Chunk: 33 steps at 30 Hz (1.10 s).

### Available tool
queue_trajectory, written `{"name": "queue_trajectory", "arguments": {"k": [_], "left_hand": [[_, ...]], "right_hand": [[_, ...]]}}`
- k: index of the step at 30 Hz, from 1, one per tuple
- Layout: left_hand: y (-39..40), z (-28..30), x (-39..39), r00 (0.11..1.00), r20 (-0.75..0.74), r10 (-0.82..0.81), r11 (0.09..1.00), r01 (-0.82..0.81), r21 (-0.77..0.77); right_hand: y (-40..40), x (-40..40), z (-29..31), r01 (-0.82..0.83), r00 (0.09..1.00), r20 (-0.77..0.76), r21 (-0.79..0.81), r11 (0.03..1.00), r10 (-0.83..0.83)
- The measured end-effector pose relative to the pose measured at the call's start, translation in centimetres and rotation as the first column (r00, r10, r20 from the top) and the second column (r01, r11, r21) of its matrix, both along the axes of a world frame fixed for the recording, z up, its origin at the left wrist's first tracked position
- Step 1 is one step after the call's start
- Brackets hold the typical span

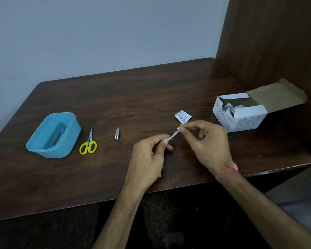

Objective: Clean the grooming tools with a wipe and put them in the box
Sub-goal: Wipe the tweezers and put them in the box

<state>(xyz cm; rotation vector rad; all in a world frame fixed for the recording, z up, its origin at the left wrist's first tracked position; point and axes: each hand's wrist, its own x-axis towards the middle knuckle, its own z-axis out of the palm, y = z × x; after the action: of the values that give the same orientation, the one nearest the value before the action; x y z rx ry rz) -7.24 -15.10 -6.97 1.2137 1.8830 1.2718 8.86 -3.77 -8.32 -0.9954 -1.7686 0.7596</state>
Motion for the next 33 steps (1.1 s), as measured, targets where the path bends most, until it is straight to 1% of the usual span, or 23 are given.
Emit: {"name": "queue_trajectory", "arguments": {"k": [3, 7, 10, 13, 16, 19, 22, 26, 28, 31, 33], "left_hand": [[-0.04, -0.03, -0.10, 1.000, -0.002, -0.007, 1.000, 0.007, 0.001], [-0.04, -0.14, 0.01, 1.000, 0.013, -0.006, 1.000, 0.006, 0.010], [0.00, -0.20, -0.06, 1.000, 0.012, -0.001, 1.000, 0.001, 0.016], [0.03, -0.25, -0.11, 1.000, 0.015, 0.001, 1.000, -0.001, 0.010], [-0.01, -0.18, -0.01, 1.000, 0.008, -0.003, 1.000, 0.003, 0.017], [-0.03, -0.22, -0.06, 1.000, 0.004, 0.002, 1.000, -0.002, 0.024], [-0.11, -0.15, -0.02, 1.000, 0.006, 0.010, 1.000, -0.010, 0.020], [-0.05, -0.09, 0.02, 1.000, -0.029, 0.011, 1.000, -0.010, 0.024], [-0.11, -0.31, -0.07, 0.999, -0.037, 0.008, 1.000, -0.007, 0.027], [-0.08, -0.59, -0.09, 0.999, -0.047, 0.014, 1.000, -0.012, 0.025], [-0.09, -0.72, -0.01, 0.999, -0.051, 0.017, 0.999, -0.015, 0.031]], "right_hand": [[-0.03, -0.02, 0.04, -0.035, 0.999, -0.008, -0.023, 0.999, 0.035], [0.51, 0.11, -0.08, 0.009, 0.998, -0.059, -0.066, 0.998, -0.013], [0.23, 0.00, 0.01, -0.030, 0.999, -0.035, -0.060, 0.998, 0.028], [0.33, -0.01, -0.12, 0.005, 0.999, -0.042, -0.056, 0.998, -0.008], [0.26, 0.00, -0.13, -0.018, 0.999, -0.032, -0.054, 0.998, 0.017], [0.25, -0.07, -0.04, 0.008, 0.999, -0.046, -0.069, 0.998, -0.011], [0.29, 0.01, -0.12, -0.020, 0.999, -0.045, -0.084, 0.996, 0.016], [0.50, 0.19, -0.12, -0.013, 0.997, -0.076, -0.146, 0.989, 0.002], [0.60, 0.06, -0.34, -0.041, 0.996, -0.081, -0.133, 0.990, 0.031], [0.85, -0.02, -0.53, -0.010, 0.994, -0.111, -0.173, 0.985, -0.009], [0.77, 0.12, -0.57, -0.025, 0.995, -0.099, -0.174, 0.984, 0.008]]}}
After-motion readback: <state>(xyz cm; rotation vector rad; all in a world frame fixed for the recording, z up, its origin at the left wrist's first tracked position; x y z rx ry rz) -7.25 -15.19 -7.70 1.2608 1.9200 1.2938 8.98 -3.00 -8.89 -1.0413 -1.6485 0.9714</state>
